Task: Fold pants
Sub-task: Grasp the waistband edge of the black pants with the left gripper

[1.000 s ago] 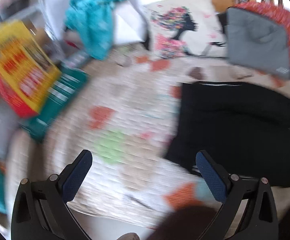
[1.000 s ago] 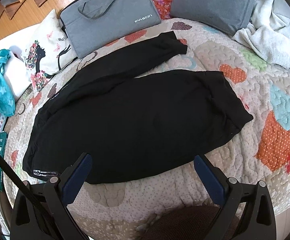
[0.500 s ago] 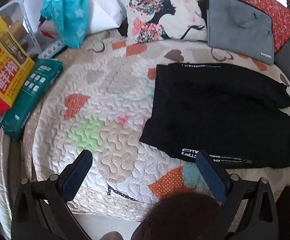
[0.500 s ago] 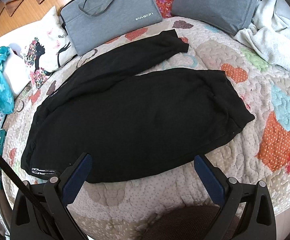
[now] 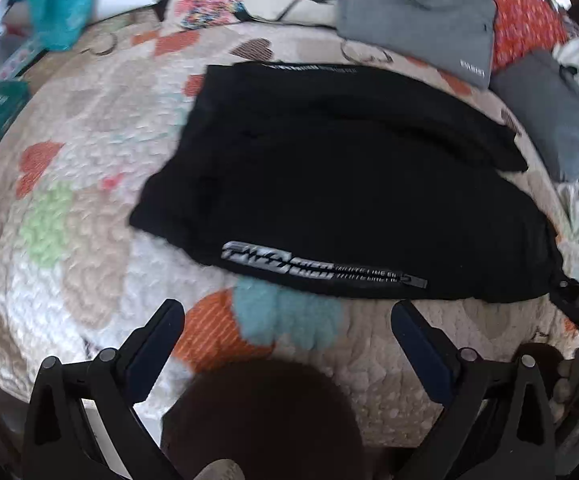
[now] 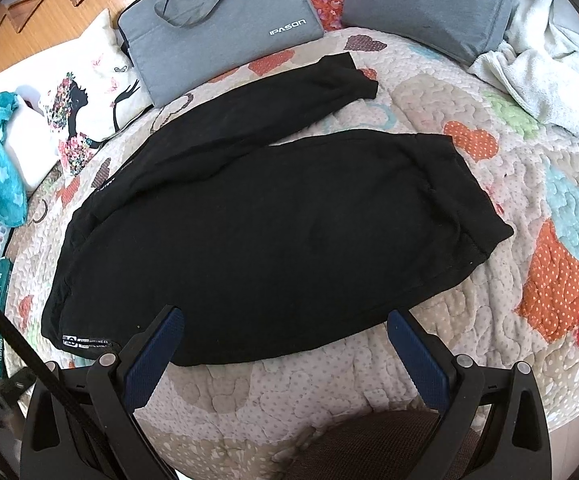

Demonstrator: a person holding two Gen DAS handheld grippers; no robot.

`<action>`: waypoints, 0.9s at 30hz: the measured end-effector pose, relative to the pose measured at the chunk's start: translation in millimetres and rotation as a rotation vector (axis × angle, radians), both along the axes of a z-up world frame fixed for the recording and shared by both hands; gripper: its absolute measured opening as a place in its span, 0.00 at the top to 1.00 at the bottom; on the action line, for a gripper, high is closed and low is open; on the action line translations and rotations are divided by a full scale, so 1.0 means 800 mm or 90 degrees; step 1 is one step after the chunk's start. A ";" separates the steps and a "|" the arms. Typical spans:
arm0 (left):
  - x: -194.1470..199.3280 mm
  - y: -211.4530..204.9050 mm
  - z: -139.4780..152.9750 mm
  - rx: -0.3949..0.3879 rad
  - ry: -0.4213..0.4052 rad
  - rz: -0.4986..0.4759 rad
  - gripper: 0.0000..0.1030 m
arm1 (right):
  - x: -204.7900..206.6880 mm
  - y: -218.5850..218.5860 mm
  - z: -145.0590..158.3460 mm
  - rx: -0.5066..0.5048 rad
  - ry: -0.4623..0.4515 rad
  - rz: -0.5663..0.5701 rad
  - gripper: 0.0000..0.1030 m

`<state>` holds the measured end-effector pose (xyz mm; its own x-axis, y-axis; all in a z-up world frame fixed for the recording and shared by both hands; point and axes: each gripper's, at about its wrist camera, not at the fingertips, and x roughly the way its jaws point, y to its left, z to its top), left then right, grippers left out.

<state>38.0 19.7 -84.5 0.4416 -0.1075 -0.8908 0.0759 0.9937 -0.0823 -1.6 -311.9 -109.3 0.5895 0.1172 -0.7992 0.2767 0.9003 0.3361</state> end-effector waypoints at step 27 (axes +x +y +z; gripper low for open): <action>0.073 0.057 0.029 -0.124 0.032 0.010 0.60 | 0.002 -0.008 -0.008 0.028 0.008 0.000 0.00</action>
<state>96.1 65.3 -61.3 0.3997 -0.2733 -0.8750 0.0514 0.9597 -0.2762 0.3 -318.5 -116.0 0.5795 0.1525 -0.8006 0.2810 0.8847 0.3719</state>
